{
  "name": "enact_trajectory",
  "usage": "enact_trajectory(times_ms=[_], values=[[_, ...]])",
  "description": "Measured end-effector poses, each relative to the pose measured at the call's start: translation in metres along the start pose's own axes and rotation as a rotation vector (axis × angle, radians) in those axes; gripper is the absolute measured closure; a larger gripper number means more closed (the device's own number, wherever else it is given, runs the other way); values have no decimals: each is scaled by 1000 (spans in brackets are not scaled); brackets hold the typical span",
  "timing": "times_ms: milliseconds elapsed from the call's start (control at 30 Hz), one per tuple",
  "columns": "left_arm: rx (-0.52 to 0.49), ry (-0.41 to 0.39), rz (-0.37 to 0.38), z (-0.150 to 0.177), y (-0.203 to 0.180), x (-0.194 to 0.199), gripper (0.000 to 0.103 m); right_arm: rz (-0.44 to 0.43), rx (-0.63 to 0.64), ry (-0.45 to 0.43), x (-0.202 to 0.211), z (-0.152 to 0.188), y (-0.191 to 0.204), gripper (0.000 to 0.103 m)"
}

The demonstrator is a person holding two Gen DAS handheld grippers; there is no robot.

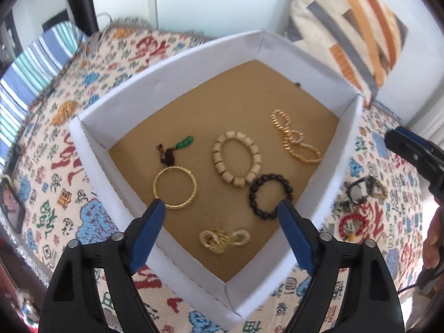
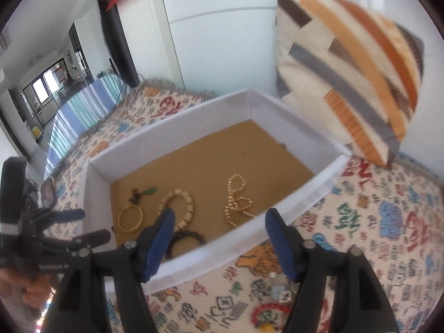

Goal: Organize jewelry
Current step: 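Withdraw both tools from the box back over the jewelry pile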

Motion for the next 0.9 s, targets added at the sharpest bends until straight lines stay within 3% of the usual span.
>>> enact_trajectory(times_ms=[233, 400, 633, 900], values=[[-119, -83, 41, 34, -60, 28, 12, 131, 26, -32, 48, 50, -33, 30], [-199, -104, 119, 67, -109, 36, 9, 194, -25, -43, 84, 94, -67, 30], [-263, -63, 185, 119, -156, 25, 8, 262, -168, -30, 119, 164, -108, 25], [-258, -3, 152, 153, -161, 0, 8, 280, -304, 63, 121, 234, -133, 23]])
Point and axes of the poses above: each gripper's, at about its wrist camera, not at the fingertips, and x roughly against the way its jaws point, y to its left, z to its underside, the point moved 1 cm from there along -x, roughly the way its jaws point, and after that the axes turned 8 degrees about -x, right-handed, at the moved point
